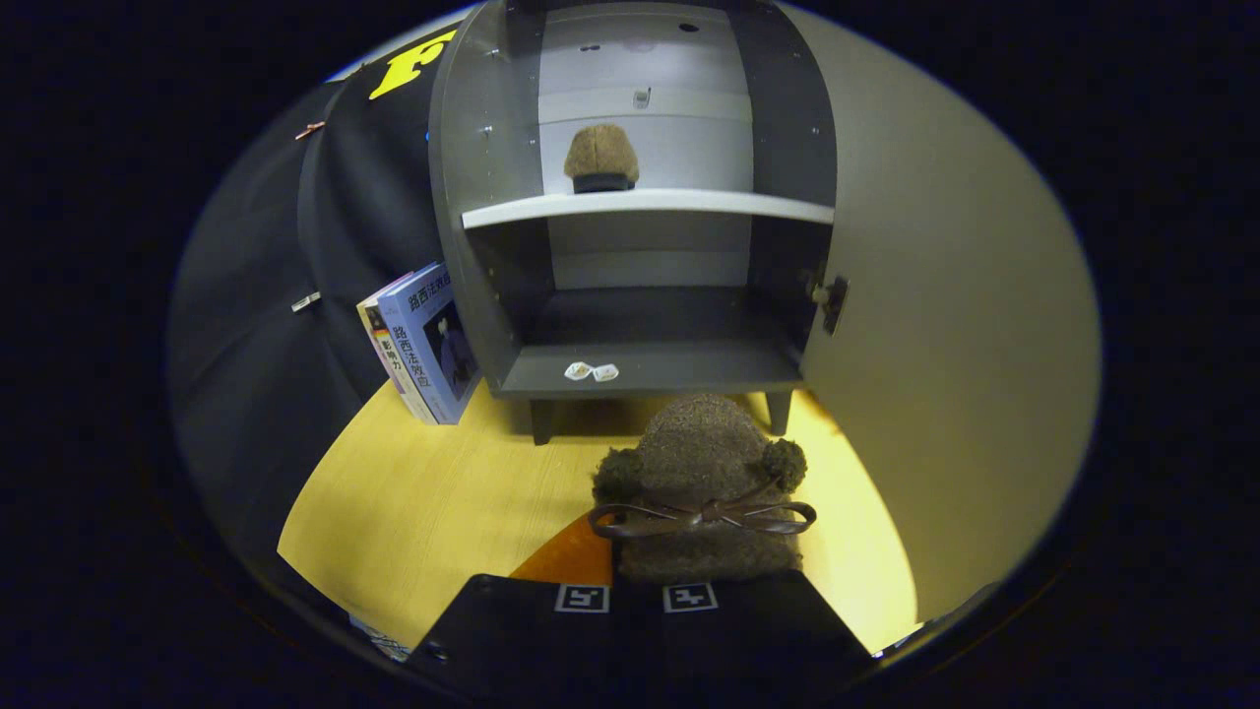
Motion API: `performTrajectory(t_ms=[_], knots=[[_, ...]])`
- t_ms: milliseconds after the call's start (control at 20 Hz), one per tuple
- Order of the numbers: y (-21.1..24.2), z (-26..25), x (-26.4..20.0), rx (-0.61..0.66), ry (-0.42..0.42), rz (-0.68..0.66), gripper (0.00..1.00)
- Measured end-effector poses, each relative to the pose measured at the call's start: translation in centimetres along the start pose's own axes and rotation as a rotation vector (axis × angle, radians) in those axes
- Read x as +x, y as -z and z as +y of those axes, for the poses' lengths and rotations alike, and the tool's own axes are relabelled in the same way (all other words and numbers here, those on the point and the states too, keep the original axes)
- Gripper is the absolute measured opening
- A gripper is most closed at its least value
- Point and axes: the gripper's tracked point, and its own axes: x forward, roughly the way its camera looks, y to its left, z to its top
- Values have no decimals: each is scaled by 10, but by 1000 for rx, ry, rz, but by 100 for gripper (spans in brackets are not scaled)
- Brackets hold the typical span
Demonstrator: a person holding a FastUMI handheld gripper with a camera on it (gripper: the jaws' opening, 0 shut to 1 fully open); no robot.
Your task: Open the shoe cabinet door, grab the shoes and put them into the shoe cabinet, then close the shoe cabinet door.
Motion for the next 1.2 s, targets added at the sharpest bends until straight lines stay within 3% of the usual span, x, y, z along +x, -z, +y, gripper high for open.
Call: performTrajectory(t_ms=[550,1200], knots=[[-141,-12,-29,13,1,-89,5],[-291,-22,38,45,25,-72,5]])
